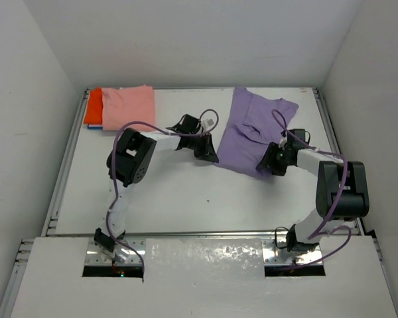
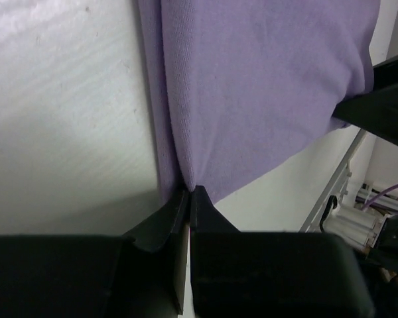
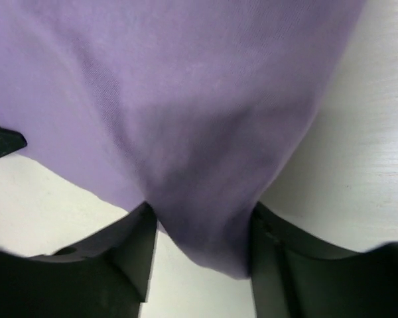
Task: Fold and stack the t-shirts
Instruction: Fold the folded rectangular tshirt in 1/3 of the way
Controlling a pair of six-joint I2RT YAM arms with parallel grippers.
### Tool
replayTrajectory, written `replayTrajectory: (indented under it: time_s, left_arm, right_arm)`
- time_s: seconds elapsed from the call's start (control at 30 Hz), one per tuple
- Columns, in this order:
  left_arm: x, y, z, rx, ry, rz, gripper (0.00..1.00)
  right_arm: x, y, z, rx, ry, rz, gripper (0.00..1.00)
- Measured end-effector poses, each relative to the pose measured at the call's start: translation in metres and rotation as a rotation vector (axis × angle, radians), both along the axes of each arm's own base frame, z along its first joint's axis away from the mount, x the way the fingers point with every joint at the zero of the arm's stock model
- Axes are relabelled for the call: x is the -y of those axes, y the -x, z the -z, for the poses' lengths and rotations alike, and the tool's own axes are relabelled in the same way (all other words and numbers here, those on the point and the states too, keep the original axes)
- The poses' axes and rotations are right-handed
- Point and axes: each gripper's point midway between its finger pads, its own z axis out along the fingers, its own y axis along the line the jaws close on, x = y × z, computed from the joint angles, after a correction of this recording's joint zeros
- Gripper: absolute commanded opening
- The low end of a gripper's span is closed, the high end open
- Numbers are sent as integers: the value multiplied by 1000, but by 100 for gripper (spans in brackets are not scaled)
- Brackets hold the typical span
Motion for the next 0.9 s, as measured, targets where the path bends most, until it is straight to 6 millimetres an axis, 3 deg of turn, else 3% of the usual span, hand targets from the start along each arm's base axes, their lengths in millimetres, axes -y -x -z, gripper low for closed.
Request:
replayTrajectory:
  time_s: [0.13, 0.33, 0.53, 0.57, 0.67, 0.77, 0.83, 0.9]
  left_arm:
    - [-10, 17, -2, -10, -13, -9, 0]
    - [-26, 46, -2, -37, -51, -15, 0]
    - [-40, 90, -5, -70, -80, -10, 0]
    - [-43, 102, -5, -80, -87, -7, 0]
    - [-51, 136, -5, -108, -102, 10, 18]
    - [-59, 164, -4, -149, -117, 11, 46]
    - [-62, 169, -7, -162, -132, 4, 48]
    - [-64, 161, -14, -149, -155, -11, 49]
  right_arm:
    - [-1, 3, 1, -10, -3, -8, 37]
    - [-6, 21, 8, -55, -12, -32, 35]
    - [-12, 59, 10, -97, -14, -70, 37]
    - [-13, 69, 10, -103, -13, -78, 41]
    - [-17, 96, 10, -122, -15, -92, 53]
    - [-16, 112, 7, -123, 4, -97, 55]
    - [-10, 117, 2, -121, 38, -89, 55]
    - [-4, 116, -7, -102, 75, -81, 51]
